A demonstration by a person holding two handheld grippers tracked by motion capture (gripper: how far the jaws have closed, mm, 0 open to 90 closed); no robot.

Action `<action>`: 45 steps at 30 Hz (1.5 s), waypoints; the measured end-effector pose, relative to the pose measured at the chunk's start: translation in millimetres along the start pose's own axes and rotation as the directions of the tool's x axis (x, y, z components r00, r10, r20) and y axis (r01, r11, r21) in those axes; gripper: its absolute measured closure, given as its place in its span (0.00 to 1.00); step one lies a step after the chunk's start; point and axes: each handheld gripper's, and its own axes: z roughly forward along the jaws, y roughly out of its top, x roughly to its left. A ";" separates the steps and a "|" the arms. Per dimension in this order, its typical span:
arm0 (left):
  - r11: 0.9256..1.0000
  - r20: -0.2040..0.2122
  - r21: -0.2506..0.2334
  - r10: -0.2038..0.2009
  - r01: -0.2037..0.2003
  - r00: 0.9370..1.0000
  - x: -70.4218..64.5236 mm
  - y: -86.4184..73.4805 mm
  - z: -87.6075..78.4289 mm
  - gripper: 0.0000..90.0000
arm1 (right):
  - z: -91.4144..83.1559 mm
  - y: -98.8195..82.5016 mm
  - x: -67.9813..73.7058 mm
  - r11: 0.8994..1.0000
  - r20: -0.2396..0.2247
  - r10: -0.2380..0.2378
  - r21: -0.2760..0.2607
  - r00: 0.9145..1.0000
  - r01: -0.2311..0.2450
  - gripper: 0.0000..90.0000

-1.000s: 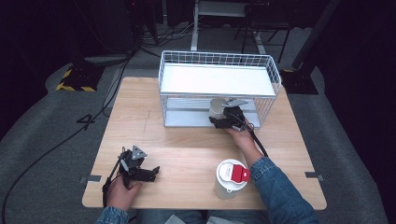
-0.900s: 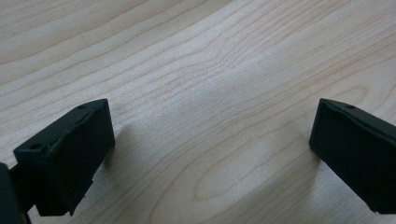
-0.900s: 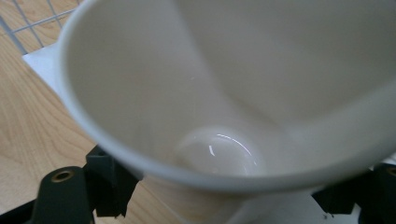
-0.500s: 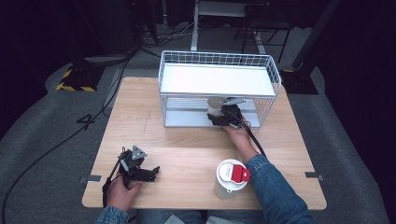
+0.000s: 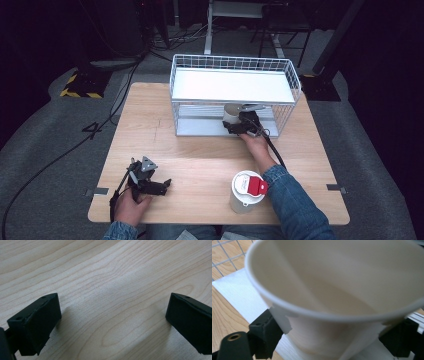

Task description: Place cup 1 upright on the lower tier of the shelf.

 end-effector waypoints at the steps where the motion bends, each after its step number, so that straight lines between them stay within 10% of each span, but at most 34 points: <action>1: 1.000 0.000 0.000 0.000 0.000 1.000 0.0 0.0 0.0 0.01 | 0.1 -0.1 0.6 1.000 0.002 -0.005 0.003 1.000 0.005 0.17; 28: 1.000 0.002 0.001 -0.001 0.001 1.000 -0.1 1.5 1.3 0.01 | -37.9 0.9 3.6 0.999 -0.055 0.009 0.035 0.998 -0.007 0.05; 45: 1.000 0.000 0.003 0.003 -0.003 1.000 -0.1 4.4 3.7 0.00 | -115.9 -10.1 8.3 0.999 -0.088 -0.034 -0.014 0.996 0.032 0.05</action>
